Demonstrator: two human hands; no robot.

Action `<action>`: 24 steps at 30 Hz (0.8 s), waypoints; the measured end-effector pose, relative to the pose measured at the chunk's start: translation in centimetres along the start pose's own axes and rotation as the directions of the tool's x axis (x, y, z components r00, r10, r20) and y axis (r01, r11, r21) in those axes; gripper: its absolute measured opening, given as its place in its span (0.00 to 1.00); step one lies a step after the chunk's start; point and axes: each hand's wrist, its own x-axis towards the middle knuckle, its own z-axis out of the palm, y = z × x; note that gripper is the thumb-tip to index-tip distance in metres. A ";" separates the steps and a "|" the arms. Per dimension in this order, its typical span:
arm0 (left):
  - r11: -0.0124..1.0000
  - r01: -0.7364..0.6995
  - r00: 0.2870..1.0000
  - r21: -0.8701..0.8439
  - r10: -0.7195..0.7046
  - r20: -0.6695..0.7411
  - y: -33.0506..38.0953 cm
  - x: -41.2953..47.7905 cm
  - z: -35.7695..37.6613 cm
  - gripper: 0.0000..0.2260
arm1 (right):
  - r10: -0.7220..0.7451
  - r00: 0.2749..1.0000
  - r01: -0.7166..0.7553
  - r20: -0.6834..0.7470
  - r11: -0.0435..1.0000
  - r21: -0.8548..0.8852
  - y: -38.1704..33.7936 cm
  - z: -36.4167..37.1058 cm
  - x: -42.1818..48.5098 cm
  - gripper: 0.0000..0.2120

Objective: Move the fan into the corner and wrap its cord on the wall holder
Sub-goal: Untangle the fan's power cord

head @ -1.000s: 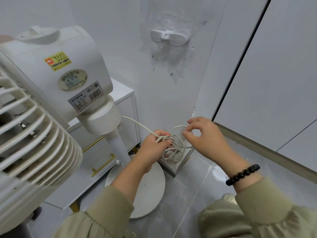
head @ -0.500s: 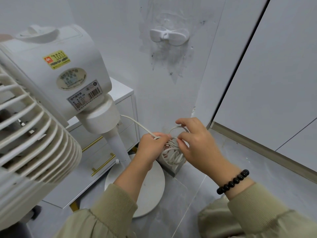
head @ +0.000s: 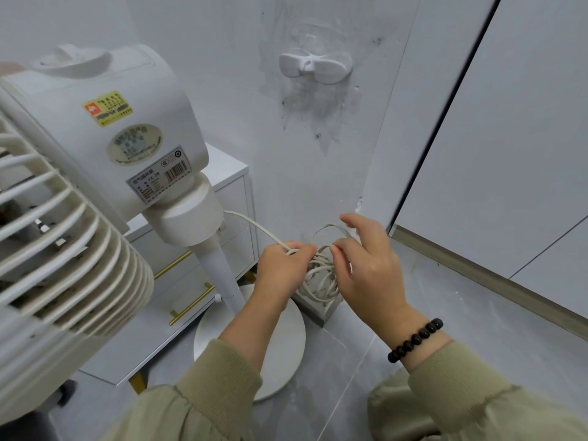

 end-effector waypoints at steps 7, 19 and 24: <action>0.998 0.027 0.997 -0.059 -0.031 -0.077 -0.8 0.3 0.0 0.05 | 0.191 0.981 -0.193 -0.030 0.978 -0.079 0.2 0.3 1.0 0.06; 0.879 0.229 0.971 -0.419 -0.176 0.160 0.8 -0.7 -0.6 0.10 | 0.788 0.556 -0.766 0.264 0.362 0.532 0.7 -1.4 3.0 0.09; 0.887 0.245 0.967 -0.392 -0.196 0.161 1.0 -0.9 -1.1 0.10 | 0.753 0.568 -0.791 0.331 0.391 0.470 1.7 -1.8 3.1 0.08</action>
